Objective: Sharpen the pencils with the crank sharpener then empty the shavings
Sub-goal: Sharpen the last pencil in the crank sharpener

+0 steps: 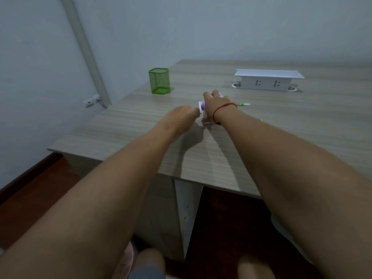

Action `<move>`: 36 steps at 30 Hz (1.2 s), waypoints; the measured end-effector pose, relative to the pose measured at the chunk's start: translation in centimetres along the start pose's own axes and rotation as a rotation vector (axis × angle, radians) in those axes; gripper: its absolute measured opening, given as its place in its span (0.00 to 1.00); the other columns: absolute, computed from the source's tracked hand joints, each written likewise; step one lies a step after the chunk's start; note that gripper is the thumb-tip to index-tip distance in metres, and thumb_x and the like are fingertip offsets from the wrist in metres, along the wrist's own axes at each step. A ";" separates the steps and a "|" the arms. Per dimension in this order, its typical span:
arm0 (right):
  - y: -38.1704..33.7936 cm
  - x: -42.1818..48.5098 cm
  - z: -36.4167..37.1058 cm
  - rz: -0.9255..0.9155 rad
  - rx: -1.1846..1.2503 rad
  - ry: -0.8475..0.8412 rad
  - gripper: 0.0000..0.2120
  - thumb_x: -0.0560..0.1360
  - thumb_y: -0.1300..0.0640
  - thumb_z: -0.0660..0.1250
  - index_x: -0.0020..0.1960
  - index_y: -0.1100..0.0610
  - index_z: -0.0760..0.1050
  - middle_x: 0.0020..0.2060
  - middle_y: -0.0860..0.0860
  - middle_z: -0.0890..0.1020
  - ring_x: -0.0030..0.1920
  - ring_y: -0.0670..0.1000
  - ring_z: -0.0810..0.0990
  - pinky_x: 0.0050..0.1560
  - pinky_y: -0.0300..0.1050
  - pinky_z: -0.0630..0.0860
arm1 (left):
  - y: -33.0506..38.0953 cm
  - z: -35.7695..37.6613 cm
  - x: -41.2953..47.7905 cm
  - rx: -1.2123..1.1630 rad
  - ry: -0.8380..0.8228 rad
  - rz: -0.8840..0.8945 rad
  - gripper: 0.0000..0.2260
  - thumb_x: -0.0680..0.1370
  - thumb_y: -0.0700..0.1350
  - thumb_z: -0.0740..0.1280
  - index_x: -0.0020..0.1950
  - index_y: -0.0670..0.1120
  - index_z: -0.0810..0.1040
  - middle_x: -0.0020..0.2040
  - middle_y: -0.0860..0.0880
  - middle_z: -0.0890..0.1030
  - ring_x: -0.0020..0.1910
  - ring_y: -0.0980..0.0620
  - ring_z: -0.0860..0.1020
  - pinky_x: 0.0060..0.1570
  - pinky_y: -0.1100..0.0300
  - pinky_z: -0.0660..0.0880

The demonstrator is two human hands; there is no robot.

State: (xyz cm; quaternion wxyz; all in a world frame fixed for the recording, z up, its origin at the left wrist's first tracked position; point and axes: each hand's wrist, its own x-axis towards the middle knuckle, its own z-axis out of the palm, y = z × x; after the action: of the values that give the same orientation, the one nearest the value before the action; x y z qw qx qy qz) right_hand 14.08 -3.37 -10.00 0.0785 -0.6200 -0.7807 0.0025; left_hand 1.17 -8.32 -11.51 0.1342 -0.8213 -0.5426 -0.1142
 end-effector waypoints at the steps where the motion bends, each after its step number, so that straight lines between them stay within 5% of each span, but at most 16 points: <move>1: 0.0 0.1 0.1 -0.003 0.008 -0.001 0.32 0.68 0.48 0.73 0.68 0.51 0.63 0.68 0.55 0.64 0.69 0.64 0.67 0.68 0.64 0.65 | 0.1 0.4 -0.1 -0.007 -0.021 -0.015 0.10 0.79 0.38 0.58 0.55 0.38 0.76 0.50 0.35 0.80 0.49 0.35 0.78 0.41 0.52 0.67; 9: 0.7 0.0 0.1 -0.049 -0.009 0.039 0.33 0.69 0.47 0.71 0.69 0.53 0.62 0.68 0.55 0.65 0.69 0.63 0.66 0.67 0.65 0.65 | -0.2 2.7 1.8 -0.108 -0.113 -0.123 0.12 0.79 0.40 0.59 0.56 0.40 0.80 0.54 0.37 0.81 0.52 0.38 0.79 0.51 0.50 0.73; 15: 0.7 0.7 0.8 -0.067 0.018 0.063 0.35 0.66 0.41 0.72 0.68 0.51 0.63 0.66 0.54 0.67 0.65 0.64 0.70 0.65 0.67 0.66 | -1.6 3.0 4.7 0.073 -0.154 -0.114 0.10 0.79 0.43 0.61 0.56 0.41 0.78 0.53 0.40 0.80 0.52 0.39 0.79 0.52 0.49 0.74; 18: 0.9 0.4 0.5 -0.049 0.002 0.063 0.33 0.68 0.48 0.72 0.69 0.51 0.62 0.67 0.54 0.67 0.66 0.63 0.69 0.66 0.66 0.66 | -2.3 2.3 6.1 0.159 -0.118 -0.098 0.12 0.79 0.38 0.59 0.60 0.40 0.76 0.54 0.37 0.79 0.54 0.36 0.78 0.49 0.48 0.72; 22: 0.9 0.0 0.1 -0.050 -0.012 0.054 0.32 0.70 0.47 0.70 0.70 0.51 0.61 0.68 0.54 0.66 0.65 0.63 0.69 0.66 0.66 0.66 | -3.2 1.7 7.0 0.123 -0.060 -0.086 0.09 0.77 0.34 0.58 0.52 0.36 0.78 0.50 0.34 0.79 0.51 0.34 0.78 0.46 0.48 0.73; 29: 0.8 -0.2 -0.2 -0.036 -0.031 0.027 0.34 0.70 0.46 0.69 0.71 0.52 0.60 0.69 0.55 0.64 0.67 0.65 0.67 0.65 0.66 0.66 | -3.5 -1.0 6.7 -0.024 0.042 -0.088 0.14 0.83 0.45 0.54 0.51 0.37 0.75 0.51 0.33 0.77 0.50 0.33 0.77 0.46 0.47 0.72; 36: 0.5 0.1 0.0 -0.037 -0.012 0.014 0.36 0.68 0.46 0.71 0.71 0.52 0.59 0.68 0.56 0.64 0.67 0.65 0.68 0.66 0.65 0.66 | -1.8 -2.0 3.6 0.063 0.064 0.012 0.09 0.81 0.39 0.55 0.53 0.38 0.74 0.51 0.34 0.78 0.51 0.34 0.77 0.45 0.47 0.70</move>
State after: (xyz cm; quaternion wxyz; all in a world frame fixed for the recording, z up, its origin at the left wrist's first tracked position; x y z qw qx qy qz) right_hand 14.52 -3.15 -10.00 0.0802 -0.6059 -0.7915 -0.0081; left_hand 0.85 -5.23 -8.24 0.1778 -0.8159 -0.5364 -0.1225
